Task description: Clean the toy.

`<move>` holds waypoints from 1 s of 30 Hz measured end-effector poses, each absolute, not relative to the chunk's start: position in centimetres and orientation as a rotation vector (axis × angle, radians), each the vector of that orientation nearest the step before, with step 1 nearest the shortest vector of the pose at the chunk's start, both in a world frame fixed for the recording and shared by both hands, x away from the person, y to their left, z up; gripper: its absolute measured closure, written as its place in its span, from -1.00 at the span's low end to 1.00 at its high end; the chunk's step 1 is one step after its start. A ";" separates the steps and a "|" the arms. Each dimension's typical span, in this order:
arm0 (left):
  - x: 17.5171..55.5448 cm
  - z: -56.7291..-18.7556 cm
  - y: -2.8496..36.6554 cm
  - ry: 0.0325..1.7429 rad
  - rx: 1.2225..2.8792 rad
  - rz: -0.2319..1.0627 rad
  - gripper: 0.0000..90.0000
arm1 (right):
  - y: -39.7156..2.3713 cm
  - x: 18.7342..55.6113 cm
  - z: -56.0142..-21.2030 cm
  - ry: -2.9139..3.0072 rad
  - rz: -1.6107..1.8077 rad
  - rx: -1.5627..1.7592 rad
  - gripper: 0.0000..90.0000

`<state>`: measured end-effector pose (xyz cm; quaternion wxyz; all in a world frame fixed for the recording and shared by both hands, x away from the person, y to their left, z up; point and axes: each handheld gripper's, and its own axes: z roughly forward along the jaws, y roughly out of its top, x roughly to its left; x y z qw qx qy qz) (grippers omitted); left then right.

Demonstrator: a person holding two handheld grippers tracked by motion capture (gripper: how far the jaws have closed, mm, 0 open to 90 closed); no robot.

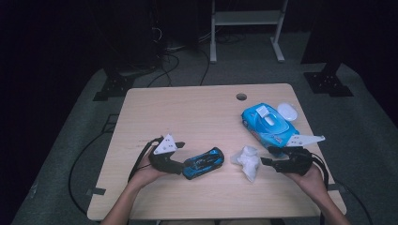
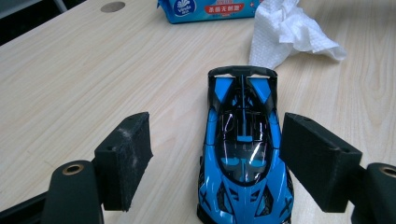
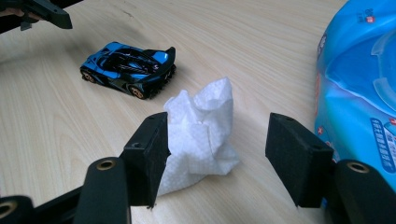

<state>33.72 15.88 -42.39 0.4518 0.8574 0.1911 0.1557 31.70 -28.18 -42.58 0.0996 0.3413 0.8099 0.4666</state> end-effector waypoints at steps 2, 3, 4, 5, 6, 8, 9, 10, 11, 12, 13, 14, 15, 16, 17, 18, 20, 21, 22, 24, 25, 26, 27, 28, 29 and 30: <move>33.7 -42.4 16.1 0.477 2.109 0.385 -0.45 | -28.4 31.6 -42.6 2.393 1.385 1.015 -0.15; 33.6 -42.4 16.2 0.476 2.111 0.387 -0.46 | -28.4 31.5 -42.7 2.393 1.384 1.015 -0.15; 33.6 -42.4 16.2 0.482 2.109 0.385 -0.46 | -28.5 31.5 -42.7 2.392 1.383 1.021 -0.16; 33.5 -42.4 16.3 0.481 2.108 0.387 -0.46 | -28.5 31.4 -42.8 2.394 1.383 1.019 -0.16; 33.5 -42.4 16.4 0.487 2.107 0.383 -0.47 | -28.6 31.4 -42.8 2.394 1.383 1.019 -0.16; 33.4 -42.5 16.7 0.490 2.106 0.385 -0.47 | -28.6 31.2 -42.8 2.394 1.378 1.019 -0.16; 33.3 -42.5 16.9 0.493 2.107 0.382 -0.47 | -28.7 31.2 -42.9 2.395 1.378 1.020 -0.16; 33.3 -42.5 17.0 0.499 2.102 0.384 -0.47 | -28.8 31.1 -42.9 2.396 1.376 1.020 -0.17; 33.2 -42.6 17.2 0.500 2.102 0.388 -0.48 | -28.8 31.1 -42.9 2.395 1.377 1.020 -0.17; 33.1 -42.6 17.3 0.504 2.101 0.387 -0.48 | -28.9 31.0 -43.0 2.394 1.378 1.021 -0.17; 33.1 -42.6 17.5 0.510 2.097 0.391 -0.48 | -28.9 31.0 -43.0 2.395 1.379 1.021 -0.18; 33.0 -42.6 17.7 0.516 2.098 0.390 -0.49 | -29.0 30.9 -43.1 2.394 1.380 1.022 -0.18; 33.0 -42.6 17.8 0.519 2.094 0.390 -0.49 | -29.0 30.9 -43.1 2.393 1.380 1.024 -0.19; 32.9 -42.6 17.9 0.522 2.097 0.391 -0.50 | -29.0 30.8 -43.1 2.392 1.381 1.021 -0.20; 32.8 -42.7 18.1 0.527 2.095 0.388 -0.51 | -29.1 30.8 -43.2 2.390 1.381 1.018 -0.20; 32.8 -42.7 18.2 0.528 2.099 0.391 -0.51 | -29.1 30.7 -43.2 2.393 1.378 1.022 -0.20; 32.6 -42.9 18.4 0.537 2.093 0.388 -0.51 | -29.2 30.6 -43.3 2.395 1.374 1.027 -0.20; 32.6 -42.9 18.6 0.540 2.096 0.390 -0.51 | -29.2 30.6 -43.3 2.395 1.374 1.023 -0.20; 32.5 -43.0 18.7 0.542 2.091 0.390 -0.52 | -29.3 30.6 -43.3 2.396 1.374 1.026 -0.21; 32.3 -43.1 18.9 0.546 2.091 0.385 -0.52 | -29.3 30.5 -43.3 2.395 1.374 1.027 -0.21; 32.3 -43.2 19.0 0.553 2.092 0.386 -0.52 | -29.4 30.4 -43.3 2.395 1.375 1.027 -0.21; 32.2 -43.2 19.2 0.555 2.092 0.384 -0.53 | -29.4 30.4 -43.3 2.396 1.376 1.029 -0.21; 32.1 -43.2 19.3 0.559 2.088 0.386 -0.53 | -29.4 30.4 -43.3 2.397 1.375 1.026 -0.21; 32.0 -43.3 19.4 0.561 2.085 0.389 -0.53 | -29.4 30.4 -43.3 2.397 1.375 1.027 -0.21; 31.9 -43.3 19.6 0.561 2.088 0.391 -0.53 | -29.4 30.3 -43.3 2.398 1.374 1.029 -0.21; 31.8 -43.3 19.7 0.564 2.083 0.394 -0.53 | -29.4 30.3 -43.4 2.397 1.375 1.027 -0.21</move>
